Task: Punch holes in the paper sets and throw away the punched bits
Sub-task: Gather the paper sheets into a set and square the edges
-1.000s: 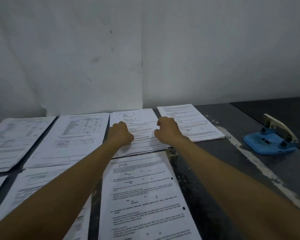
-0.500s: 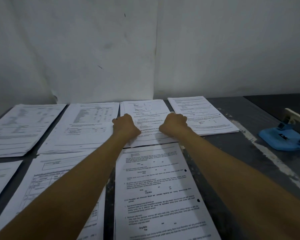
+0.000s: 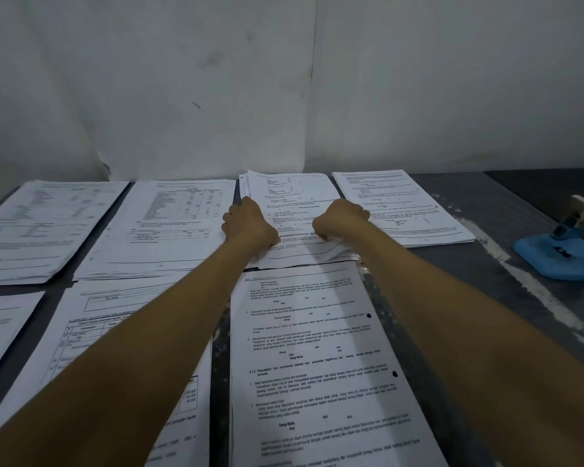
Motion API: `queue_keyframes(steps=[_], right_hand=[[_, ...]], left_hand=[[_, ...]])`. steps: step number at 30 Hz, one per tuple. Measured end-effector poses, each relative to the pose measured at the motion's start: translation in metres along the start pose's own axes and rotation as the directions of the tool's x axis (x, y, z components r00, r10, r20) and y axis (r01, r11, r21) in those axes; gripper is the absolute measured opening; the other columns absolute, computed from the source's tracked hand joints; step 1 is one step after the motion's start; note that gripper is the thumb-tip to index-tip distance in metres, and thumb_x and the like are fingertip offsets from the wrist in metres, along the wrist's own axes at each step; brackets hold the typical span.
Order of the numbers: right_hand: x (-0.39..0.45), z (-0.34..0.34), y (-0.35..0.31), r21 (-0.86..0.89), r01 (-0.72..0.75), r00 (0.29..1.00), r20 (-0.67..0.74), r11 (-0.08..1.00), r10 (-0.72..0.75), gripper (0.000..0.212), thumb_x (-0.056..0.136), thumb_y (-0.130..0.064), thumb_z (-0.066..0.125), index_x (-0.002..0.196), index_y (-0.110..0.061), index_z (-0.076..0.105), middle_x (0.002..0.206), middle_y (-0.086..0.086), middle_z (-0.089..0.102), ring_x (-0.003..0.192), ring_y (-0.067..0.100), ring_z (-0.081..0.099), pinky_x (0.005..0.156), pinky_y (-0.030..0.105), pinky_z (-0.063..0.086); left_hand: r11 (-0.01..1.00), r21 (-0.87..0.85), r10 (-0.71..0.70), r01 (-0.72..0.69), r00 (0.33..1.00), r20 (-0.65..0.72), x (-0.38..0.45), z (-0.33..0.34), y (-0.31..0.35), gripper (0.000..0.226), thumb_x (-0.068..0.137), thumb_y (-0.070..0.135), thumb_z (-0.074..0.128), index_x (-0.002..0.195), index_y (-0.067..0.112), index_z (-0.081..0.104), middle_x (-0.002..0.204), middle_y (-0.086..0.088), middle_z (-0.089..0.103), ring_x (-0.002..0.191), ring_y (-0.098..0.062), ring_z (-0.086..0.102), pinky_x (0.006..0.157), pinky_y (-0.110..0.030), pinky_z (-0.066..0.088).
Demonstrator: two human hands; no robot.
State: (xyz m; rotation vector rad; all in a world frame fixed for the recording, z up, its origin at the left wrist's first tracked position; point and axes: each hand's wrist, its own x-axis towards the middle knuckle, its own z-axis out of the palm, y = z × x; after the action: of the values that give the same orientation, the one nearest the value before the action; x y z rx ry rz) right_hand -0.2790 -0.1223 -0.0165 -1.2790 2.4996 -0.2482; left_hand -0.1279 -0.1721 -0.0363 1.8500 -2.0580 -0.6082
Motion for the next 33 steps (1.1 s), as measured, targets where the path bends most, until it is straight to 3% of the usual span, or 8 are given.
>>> queue_keyframes(steps=[4,8,13,19,22,25,30,33], right_hand=[[0.003,-0.004,0.000,0.034,-0.001,0.999,-0.040,0.999,0.003,0.024,0.062,-0.017,0.074,0.074,-0.013,0.053,0.080,0.003,0.056,0.071,0.019,0.049,0.056,0.028,0.035],[0.009,-0.012,0.004,0.344,-0.018,0.997,-0.060,0.939,0.041,0.025,0.069,-0.006,0.074,0.072,-0.010,0.050,0.073,0.003,0.053,0.060,0.017,0.052,0.049,0.023,0.040],[0.010,-0.022,0.012,0.636,-0.120,0.991,0.030,0.763,0.131,0.041,0.072,-0.003,0.079,0.105,-0.001,0.056,0.103,0.014,0.063,0.095,0.029,0.064,0.080,0.036,0.058],[0.008,-0.018,0.021,0.736,-0.036,0.999,0.017,0.676,0.035,0.051,0.073,0.005,0.079,0.121,0.003,0.061,0.118,0.015,0.066,0.105,0.032,0.064,0.080,0.035,0.057],[0.003,-0.022,0.029,0.773,0.057,0.998,-0.048,0.631,-0.033,0.035,0.074,0.005,0.078,0.106,-0.006,0.067,0.103,0.008,0.069,0.081,0.017,0.063,0.059,0.023,0.050],[-0.004,-0.030,0.034,0.823,0.126,0.992,-0.101,0.554,-0.075,0.044,0.076,0.003,0.079,0.114,-0.016,0.065,0.094,-0.003,0.067,0.077,0.008,0.061,0.056,0.018,0.045],[-0.010,-0.051,0.042,0.865,0.220,0.974,-0.172,0.450,-0.145,0.041,0.073,-0.003,0.083,0.104,-0.024,0.066,0.092,-0.009,0.073,0.077,0.009,0.071,0.056,0.022,0.055],[-0.012,-0.062,0.046,0.884,0.251,0.965,-0.194,0.395,-0.178,0.044,0.071,-0.004,0.085,0.103,-0.027,0.067,0.103,-0.004,0.074,0.090,0.018,0.072,0.072,0.035,0.061]], left_hand=[[0.999,-0.024,0.039,-0.039,0.999,-0.002,0.001,0.000,-0.002,0.096,0.067,0.028,0.092,0.141,0.006,0.035,0.139,-0.018,0.043,0.130,-0.034,0.043,0.101,-0.040,0.044],[0.997,-0.033,0.063,-0.063,0.998,-0.002,0.001,0.000,-0.003,0.095,0.066,0.027,0.093,0.140,0.005,0.037,0.138,-0.017,0.045,0.129,-0.033,0.045,0.103,-0.041,0.046],[0.994,-0.072,0.076,-0.076,0.997,-0.007,0.002,0.002,-0.007,0.092,0.064,0.029,0.094,0.136,0.005,0.041,0.135,-0.015,0.049,0.126,-0.031,0.048,0.102,-0.043,0.048],[0.992,-0.092,0.087,-0.087,0.996,-0.009,0.001,0.003,-0.011,0.089,0.065,0.031,0.093,0.134,0.007,0.043,0.133,-0.015,0.048,0.125,-0.030,0.047,0.099,-0.039,0.048],[0.989,-0.115,0.094,-0.095,0.996,-0.008,-0.002,0.001,-0.011,0.090,0.065,0.036,0.093,0.134,0.007,0.043,0.133,-0.015,0.048,0.126,-0.030,0.047,0.098,-0.039,0.048],[0.975,-0.198,0.099,-0.102,0.995,-0.024,-0.002,-0.003,-0.011,0.090,0.068,0.034,0.091,0.137,0.006,0.039,0.136,-0.013,0.046,0.127,-0.029,0.046,0.101,-0.040,0.046],[0.786,-0.617,0.035,-0.046,0.999,-0.030,0.003,-0.027,0.000,0.071,0.086,0.032,0.078,0.139,0.008,0.036,0.138,-0.009,0.053,0.120,-0.026,0.057,0.089,-0.034,0.052],[0.595,-0.804,-0.007,0.000,1.000,-0.005,0.007,-0.050,0.009,0.076,0.086,0.029,0.078,0.145,0.008,0.036,0.141,-0.007,0.053,0.116,-0.024,0.059,0.087,-0.033,0.053]])
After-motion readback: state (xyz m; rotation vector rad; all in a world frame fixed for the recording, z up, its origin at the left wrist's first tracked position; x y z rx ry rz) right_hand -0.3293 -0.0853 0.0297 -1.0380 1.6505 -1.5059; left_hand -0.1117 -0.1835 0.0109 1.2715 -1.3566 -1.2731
